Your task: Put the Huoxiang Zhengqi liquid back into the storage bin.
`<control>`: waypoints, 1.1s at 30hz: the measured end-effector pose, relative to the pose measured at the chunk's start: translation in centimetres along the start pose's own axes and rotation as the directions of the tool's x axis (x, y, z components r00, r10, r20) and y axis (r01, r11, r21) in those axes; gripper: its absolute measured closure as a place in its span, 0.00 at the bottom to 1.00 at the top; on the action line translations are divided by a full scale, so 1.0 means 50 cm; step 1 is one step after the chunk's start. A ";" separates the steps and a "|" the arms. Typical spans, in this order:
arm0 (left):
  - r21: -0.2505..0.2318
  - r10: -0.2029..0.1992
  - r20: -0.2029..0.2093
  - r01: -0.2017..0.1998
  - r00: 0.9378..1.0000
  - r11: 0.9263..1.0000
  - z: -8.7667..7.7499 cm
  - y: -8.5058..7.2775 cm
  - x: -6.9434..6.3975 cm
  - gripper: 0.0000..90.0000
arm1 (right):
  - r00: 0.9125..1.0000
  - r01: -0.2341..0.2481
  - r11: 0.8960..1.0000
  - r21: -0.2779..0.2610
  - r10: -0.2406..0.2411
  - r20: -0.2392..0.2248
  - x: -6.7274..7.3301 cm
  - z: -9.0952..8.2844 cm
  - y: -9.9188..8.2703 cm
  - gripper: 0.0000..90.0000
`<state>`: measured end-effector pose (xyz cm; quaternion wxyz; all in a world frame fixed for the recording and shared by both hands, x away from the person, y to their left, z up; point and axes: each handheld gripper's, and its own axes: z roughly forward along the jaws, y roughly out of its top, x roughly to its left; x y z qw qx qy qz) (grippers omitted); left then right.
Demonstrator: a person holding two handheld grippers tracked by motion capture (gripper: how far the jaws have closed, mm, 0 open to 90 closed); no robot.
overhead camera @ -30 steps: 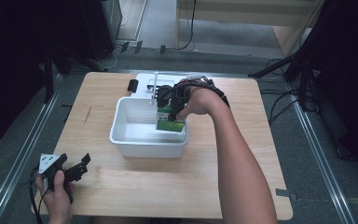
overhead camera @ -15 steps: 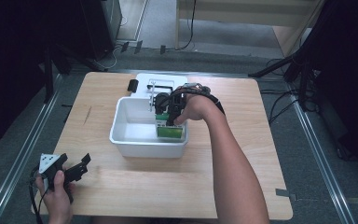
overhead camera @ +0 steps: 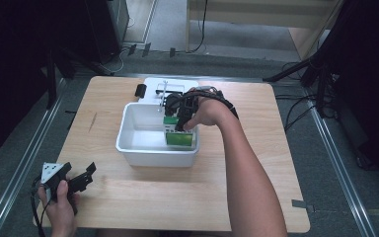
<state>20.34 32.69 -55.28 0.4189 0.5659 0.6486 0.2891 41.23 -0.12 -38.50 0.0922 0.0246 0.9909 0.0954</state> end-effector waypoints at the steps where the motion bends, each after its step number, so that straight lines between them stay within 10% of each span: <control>1: 0.000 0.000 0.000 0.000 1.000 1.000 0.000 0.000 0.000 0.11 | 1.000 -0.013 1.000 -0.003 0.013 -0.001 -0.001 -0.002 -0.001 0.53; 20: 0.000 -0.003 -0.001 0.003 1.000 1.000 0.000 0.000 0.000 0.11 | 0.977 -0.190 0.962 -0.194 0.205 0.059 -0.018 -0.092 -0.049 0.33; 21: 0.001 0.000 -0.002 0.000 1.000 1.000 0.000 0.000 0.001 0.11 | 0.959 -0.249 0.941 -0.230 0.273 0.076 -0.022 -0.104 -0.060 0.31; 25: 0.002 0.000 -0.002 0.000 1.000 1.000 0.000 0.000 0.001 0.11 | 0.935 -0.309 0.907 -0.287 0.345 0.085 -0.030 -0.115 -0.080 0.31; 29: 0.005 -0.003 -0.002 0.003 1.000 1.000 0.000 0.000 0.001 0.11 | 0.864 -0.414 0.840 -0.350 0.484 0.139 -0.040 -0.130 -0.118 0.28; 30: 0.005 -0.003 -0.003 0.003 1.000 1.000 0.000 0.000 0.001 0.11 | 0.864 -0.414 0.840 -0.350 0.484 0.139 -0.040 -0.130 -0.118 0.28; 31: 0.005 -0.003 -0.003 0.003 1.000 1.000 0.000 0.000 0.001 0.11 | 0.825 -0.464 0.798 -0.384 0.547 0.142 -0.045 -0.133 -0.136 0.27; 32: 0.005 -0.004 -0.002 0.004 1.000 1.000 0.000 0.000 0.001 0.11 | 0.825 -0.464 0.798 -0.384 0.547 0.142 -0.045 -0.133 -0.136 0.27; 33: 0.005 -0.003 -0.002 0.003 1.000 1.000 0.000 0.000 0.001 0.11 | 0.806 -0.483 0.778 -0.402 0.574 0.142 -0.047 -0.134 -0.146 0.27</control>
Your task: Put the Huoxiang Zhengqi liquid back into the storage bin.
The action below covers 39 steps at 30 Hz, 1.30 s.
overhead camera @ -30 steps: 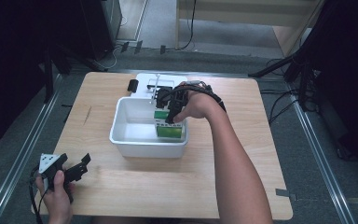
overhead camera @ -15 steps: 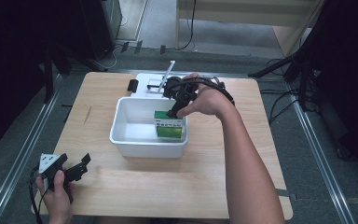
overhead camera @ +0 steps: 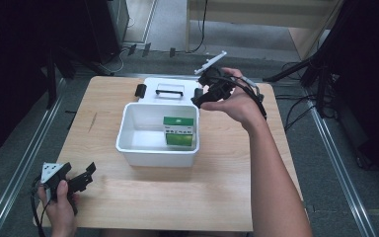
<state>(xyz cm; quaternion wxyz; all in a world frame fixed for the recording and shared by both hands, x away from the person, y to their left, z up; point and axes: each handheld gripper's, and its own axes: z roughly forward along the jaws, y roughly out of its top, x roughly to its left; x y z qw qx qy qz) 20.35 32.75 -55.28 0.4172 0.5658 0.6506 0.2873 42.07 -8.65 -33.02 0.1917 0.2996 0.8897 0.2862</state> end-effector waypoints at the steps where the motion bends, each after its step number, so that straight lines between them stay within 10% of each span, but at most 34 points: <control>1: -0.001 0.000 0.000 0.000 1.000 1.000 0.000 0.000 0.000 0.11 | 0.999 -0.038 0.999 -0.016 0.038 0.015 -0.009 -0.003 -0.008 0.25; 5: -0.004 -0.002 0.001 0.002 1.000 1.000 0.000 0.000 0.000 0.11 | 0.987 -0.144 0.988 -0.064 0.148 0.057 -0.033 -0.009 -0.034 0.23; 13: -0.003 0.000 -0.001 0.000 1.000 1.000 0.000 0.000 0.000 0.11 | 0.930 -0.339 0.930 -0.138 0.354 0.098 -0.076 -0.014 -0.111 0.16; 20: -0.006 0.002 -0.002 -0.002 1.000 1.000 0.000 -0.001 -0.001 0.11 | 0.908 -0.387 0.907 -0.168 0.406 0.101 -0.088 -0.020 -0.183 0.01; 39: 0.000 0.011 -0.003 -0.011 1.000 1.000 0.000 -0.001 -0.002 0.11 | 0.842 -0.446 0.831 -0.332 0.515 0.158 -0.090 -0.051 -0.375 0.00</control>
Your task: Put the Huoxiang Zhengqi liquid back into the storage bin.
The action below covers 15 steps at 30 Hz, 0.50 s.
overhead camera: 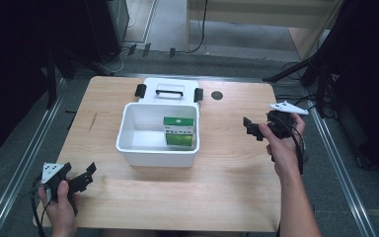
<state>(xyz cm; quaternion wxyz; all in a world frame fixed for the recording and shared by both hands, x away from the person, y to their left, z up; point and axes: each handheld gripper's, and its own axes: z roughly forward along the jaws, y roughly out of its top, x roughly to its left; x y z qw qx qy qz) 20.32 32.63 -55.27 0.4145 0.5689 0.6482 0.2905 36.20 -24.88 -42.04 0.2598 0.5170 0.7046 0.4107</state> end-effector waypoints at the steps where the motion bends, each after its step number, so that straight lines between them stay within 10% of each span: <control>1: 0.000 0.000 0.000 0.000 1.000 1.000 0.000 0.000 0.000 0.11 | 1.000 0.000 1.000 0.000 0.000 0.000 0.000 0.000 0.000 0.00; 15: -0.002 -0.001 -0.003 0.001 1.000 1.000 0.000 0.000 -0.001 0.11 | 0.995 -0.078 0.996 -0.033 0.080 0.056 -0.081 -0.055 -0.140 0.00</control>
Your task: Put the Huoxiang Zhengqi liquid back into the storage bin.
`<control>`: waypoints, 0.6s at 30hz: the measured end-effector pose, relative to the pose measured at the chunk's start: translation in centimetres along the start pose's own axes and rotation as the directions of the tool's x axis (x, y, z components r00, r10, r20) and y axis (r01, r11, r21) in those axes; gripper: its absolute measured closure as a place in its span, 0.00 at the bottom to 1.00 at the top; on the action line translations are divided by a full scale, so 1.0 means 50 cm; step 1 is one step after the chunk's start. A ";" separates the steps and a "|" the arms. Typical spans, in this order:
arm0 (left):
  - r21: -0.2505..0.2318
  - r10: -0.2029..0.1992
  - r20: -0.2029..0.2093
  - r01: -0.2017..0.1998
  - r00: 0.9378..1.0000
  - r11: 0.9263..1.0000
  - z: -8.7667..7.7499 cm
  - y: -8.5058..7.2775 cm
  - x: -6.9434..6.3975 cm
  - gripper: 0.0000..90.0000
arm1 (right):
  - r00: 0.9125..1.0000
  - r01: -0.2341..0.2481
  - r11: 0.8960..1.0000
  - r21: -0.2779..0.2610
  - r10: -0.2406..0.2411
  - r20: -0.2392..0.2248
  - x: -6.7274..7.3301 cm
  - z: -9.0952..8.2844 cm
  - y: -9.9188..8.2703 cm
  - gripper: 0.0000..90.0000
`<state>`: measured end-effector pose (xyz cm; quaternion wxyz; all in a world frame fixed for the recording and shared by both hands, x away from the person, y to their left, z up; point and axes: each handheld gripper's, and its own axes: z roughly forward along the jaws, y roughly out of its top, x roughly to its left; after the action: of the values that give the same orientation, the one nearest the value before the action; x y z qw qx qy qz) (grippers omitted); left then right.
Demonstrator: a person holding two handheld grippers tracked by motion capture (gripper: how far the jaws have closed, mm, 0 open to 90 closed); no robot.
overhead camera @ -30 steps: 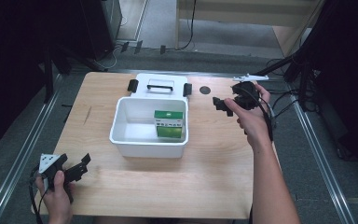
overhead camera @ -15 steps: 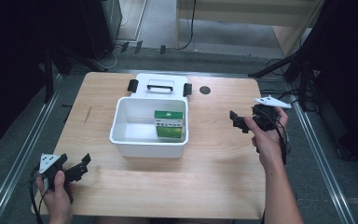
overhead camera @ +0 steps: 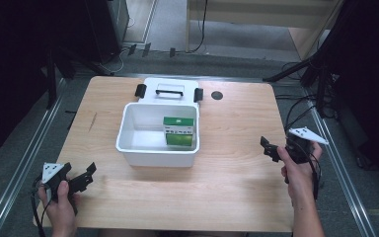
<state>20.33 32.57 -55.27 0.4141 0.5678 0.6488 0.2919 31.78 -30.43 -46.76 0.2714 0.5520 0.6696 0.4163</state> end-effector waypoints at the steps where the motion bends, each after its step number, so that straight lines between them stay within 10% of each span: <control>1: 0.000 0.000 0.000 0.000 1.000 1.000 0.000 0.000 0.000 0.11 | 1.000 0.000 1.000 0.000 0.000 0.000 0.000 0.000 0.000 0.00; 18: 0.000 -0.001 -0.007 0.001 1.000 1.000 0.000 0.000 -0.001 0.11 | 0.999 -0.040 0.999 0.035 0.038 0.036 -0.047 -0.035 -0.149 0.00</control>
<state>20.33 32.53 -55.26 0.4121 0.5667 0.6503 0.2937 27.11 -33.49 -52.47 0.2650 0.5768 0.6612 0.3998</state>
